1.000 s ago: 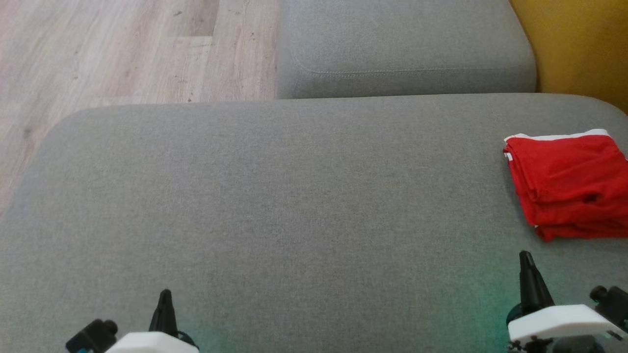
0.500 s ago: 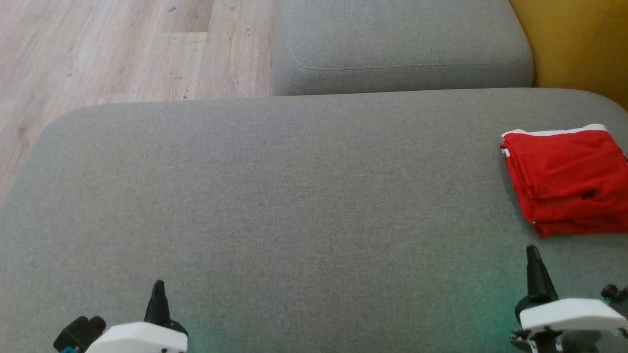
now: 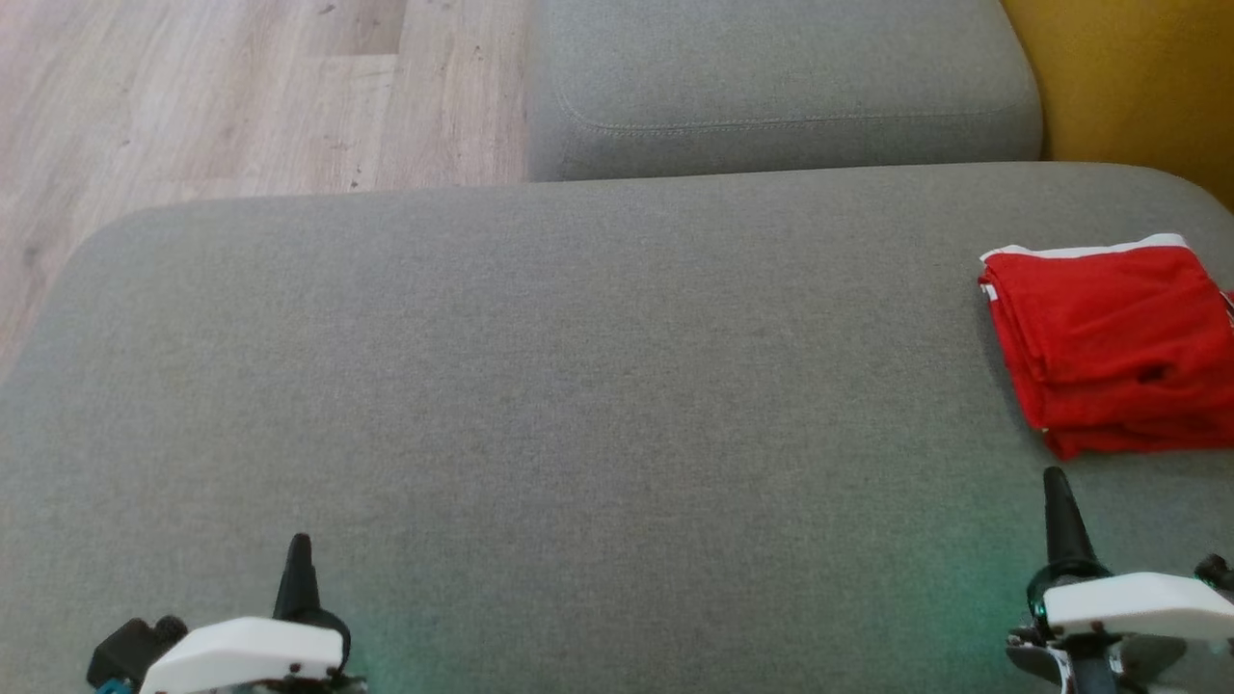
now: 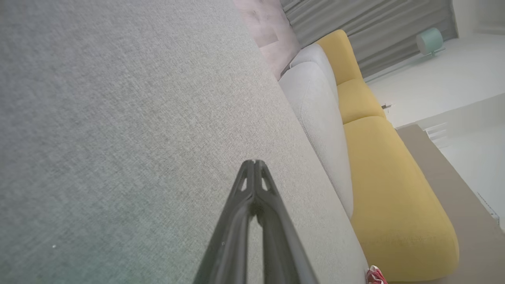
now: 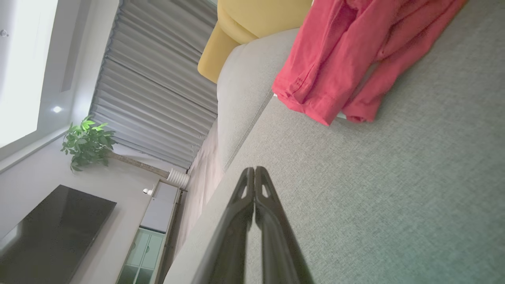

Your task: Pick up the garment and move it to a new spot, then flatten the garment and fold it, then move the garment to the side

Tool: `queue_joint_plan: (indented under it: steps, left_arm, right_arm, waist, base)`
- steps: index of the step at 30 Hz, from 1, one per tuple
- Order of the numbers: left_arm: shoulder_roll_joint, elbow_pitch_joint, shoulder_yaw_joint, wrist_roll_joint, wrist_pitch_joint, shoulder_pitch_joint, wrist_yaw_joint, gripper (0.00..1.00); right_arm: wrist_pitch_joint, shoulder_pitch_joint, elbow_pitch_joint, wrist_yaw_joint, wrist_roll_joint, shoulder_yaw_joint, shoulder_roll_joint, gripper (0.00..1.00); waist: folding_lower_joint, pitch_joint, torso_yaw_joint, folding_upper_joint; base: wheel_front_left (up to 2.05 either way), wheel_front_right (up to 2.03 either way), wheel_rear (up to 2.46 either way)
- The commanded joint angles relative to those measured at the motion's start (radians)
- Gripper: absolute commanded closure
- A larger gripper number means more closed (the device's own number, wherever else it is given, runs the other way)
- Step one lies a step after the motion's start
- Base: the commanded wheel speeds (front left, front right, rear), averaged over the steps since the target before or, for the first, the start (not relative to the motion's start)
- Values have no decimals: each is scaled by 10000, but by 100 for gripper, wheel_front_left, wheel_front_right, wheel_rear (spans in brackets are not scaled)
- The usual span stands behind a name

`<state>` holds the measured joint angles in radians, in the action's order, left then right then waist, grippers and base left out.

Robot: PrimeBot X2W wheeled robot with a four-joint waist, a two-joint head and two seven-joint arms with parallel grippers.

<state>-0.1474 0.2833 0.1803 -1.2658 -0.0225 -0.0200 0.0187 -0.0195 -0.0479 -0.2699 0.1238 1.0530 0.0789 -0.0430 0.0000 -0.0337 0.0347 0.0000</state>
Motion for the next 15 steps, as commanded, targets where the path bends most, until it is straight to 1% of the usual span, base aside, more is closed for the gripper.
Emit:
queue_joint_plan:
  steps: [1,15]
  left_arm:
    - [-3,-322,-468,-181,68,652,-114,100]
    - [264,-339,-1167,-1140,427,833,-515,100]
  right_arm:
    - [-89,638,317,45,313,-56,-47,100]
    - [-336,905,298,52,1835,62,-54,100]
  waist:
    - [0,11,-10,0]
    - [0,115,-108,0]
  base:
    - [0,0,0]
    - [0,0,0]
